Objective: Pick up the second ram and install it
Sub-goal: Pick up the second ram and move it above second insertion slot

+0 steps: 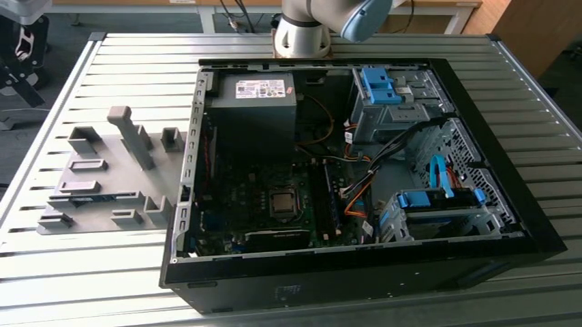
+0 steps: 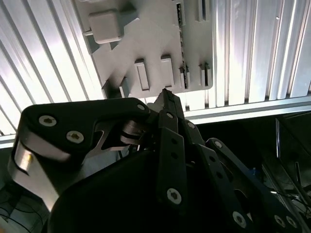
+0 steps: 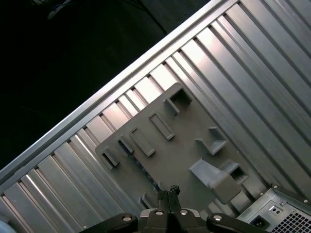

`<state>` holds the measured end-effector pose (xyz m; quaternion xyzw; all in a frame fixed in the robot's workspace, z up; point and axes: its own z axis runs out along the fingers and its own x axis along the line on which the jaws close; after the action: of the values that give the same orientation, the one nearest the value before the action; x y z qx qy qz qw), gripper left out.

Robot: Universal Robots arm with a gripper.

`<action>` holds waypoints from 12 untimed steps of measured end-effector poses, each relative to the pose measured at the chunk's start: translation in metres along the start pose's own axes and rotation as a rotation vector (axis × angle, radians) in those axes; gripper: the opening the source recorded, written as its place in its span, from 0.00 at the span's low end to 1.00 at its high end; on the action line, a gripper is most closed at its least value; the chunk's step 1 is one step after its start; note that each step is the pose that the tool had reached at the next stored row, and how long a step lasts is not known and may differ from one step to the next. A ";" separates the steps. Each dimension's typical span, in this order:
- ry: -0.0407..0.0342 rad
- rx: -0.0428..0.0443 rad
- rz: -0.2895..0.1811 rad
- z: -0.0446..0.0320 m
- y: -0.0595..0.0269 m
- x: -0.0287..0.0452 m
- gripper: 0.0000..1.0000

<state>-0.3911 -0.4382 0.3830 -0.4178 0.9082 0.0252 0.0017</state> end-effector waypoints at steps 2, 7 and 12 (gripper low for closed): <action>0.0002 0.0000 -0.003 0.0000 0.0001 0.0000 0.12; 0.0002 -0.0001 -0.003 0.0000 0.0001 0.0000 0.12; 0.0001 -0.0001 -0.003 0.0000 0.0000 0.0000 0.12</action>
<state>-0.3911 -0.4382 0.3830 -0.4193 0.9075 0.0252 0.0016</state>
